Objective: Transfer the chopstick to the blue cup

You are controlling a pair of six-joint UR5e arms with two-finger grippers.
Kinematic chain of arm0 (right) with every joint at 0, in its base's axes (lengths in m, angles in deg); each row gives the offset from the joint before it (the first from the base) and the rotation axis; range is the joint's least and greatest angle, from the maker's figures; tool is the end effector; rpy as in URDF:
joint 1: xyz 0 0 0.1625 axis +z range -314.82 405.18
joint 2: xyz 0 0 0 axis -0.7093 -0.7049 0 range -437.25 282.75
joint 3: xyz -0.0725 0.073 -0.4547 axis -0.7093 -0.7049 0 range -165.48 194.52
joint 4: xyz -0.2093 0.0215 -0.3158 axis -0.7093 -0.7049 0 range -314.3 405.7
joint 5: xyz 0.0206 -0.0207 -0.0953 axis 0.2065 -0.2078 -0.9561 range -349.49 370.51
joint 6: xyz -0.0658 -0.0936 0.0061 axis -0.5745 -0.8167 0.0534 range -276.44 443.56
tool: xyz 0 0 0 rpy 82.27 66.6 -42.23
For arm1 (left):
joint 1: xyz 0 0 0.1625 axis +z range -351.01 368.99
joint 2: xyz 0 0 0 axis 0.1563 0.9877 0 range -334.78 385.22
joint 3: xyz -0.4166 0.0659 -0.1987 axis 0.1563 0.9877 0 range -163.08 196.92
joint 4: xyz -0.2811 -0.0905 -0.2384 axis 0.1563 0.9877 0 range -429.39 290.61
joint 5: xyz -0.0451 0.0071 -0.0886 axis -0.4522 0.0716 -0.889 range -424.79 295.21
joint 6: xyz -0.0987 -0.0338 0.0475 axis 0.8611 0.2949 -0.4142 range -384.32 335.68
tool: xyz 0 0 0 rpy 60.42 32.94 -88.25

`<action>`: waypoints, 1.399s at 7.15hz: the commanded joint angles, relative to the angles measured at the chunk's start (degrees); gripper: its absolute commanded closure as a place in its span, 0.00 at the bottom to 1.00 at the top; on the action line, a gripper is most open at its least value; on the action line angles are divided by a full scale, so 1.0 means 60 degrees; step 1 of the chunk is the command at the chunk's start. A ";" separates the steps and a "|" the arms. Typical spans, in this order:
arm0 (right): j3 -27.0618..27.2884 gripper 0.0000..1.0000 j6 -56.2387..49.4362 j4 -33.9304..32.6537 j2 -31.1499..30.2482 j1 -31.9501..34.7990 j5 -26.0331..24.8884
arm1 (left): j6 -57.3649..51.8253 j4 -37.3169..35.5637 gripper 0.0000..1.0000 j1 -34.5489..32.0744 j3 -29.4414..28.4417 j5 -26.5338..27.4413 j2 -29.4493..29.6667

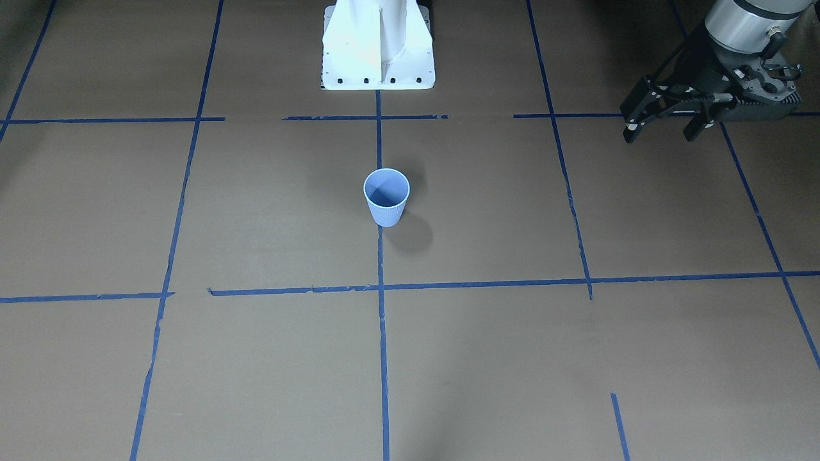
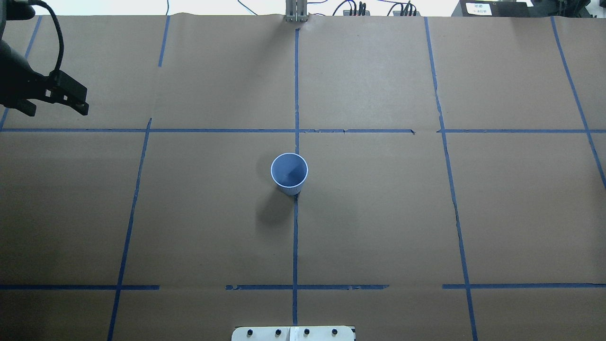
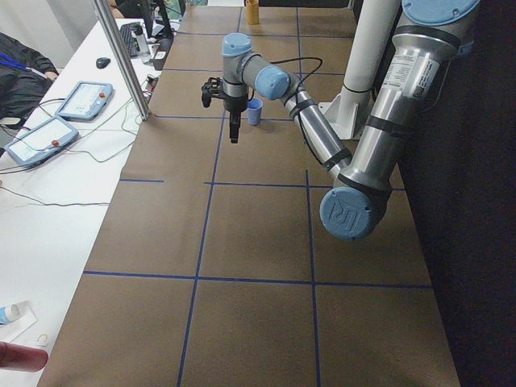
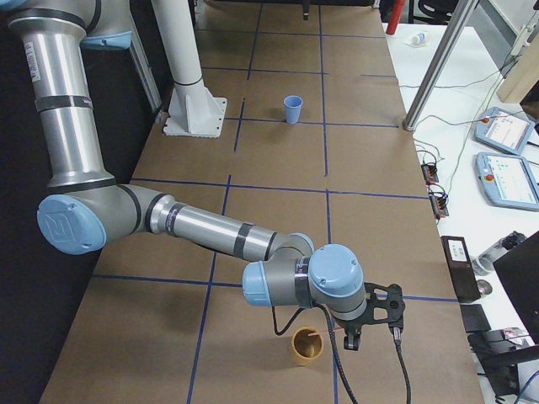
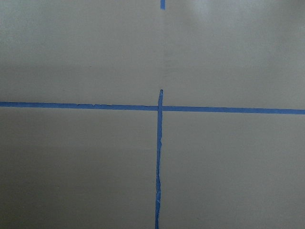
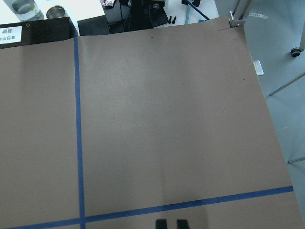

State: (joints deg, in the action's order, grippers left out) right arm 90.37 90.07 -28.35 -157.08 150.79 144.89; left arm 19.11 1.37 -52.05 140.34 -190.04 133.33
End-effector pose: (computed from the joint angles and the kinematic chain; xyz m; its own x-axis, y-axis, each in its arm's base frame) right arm 0.1995 -0.5166 0.7055 0.6928 0.1591 0.7034 -0.3441 0.9301 0.1286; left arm 0.1833 -0.4702 0.3533 0.6920 -0.0254 -0.7215 0.0913 0.9944 0.0526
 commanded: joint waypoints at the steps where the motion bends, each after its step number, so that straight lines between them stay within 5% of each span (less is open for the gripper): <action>1: 0.2013 1.00 -0.0409 -0.2675 0.0004 -0.0095 0.0044 | -0.0104 0.0014 0.00 -0.0006 -0.0091 0.0014 0.0000; 3: 0.3800 1.00 -0.0573 -0.5166 0.0396 -0.0504 -0.0262 | -0.0627 -0.0014 0.00 -0.0166 -0.0238 0.0015 0.0014; 6: 0.4949 1.00 -0.0428 -1.0000 0.3234 -0.1381 -0.0411 | -0.3315 -0.0029 0.00 -0.1582 -0.1201 -0.0029 -0.0234; 8: 0.6264 1.00 0.1463 -1.0349 0.3416 -0.2872 -0.0134 | -0.5428 0.0058 0.00 -0.2521 -0.2298 -0.0102 -0.0366; 10: 0.6547 1.00 0.4522 -1.0291 0.5049 -0.4641 -0.0117 | -0.6852 0.0132 0.00 -0.3270 -0.3209 -0.0117 -0.0366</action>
State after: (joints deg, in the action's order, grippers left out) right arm 128.27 105.92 -90.17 -132.31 129.67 144.17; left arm -16.94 1.93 -69.06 124.21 -190.68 131.18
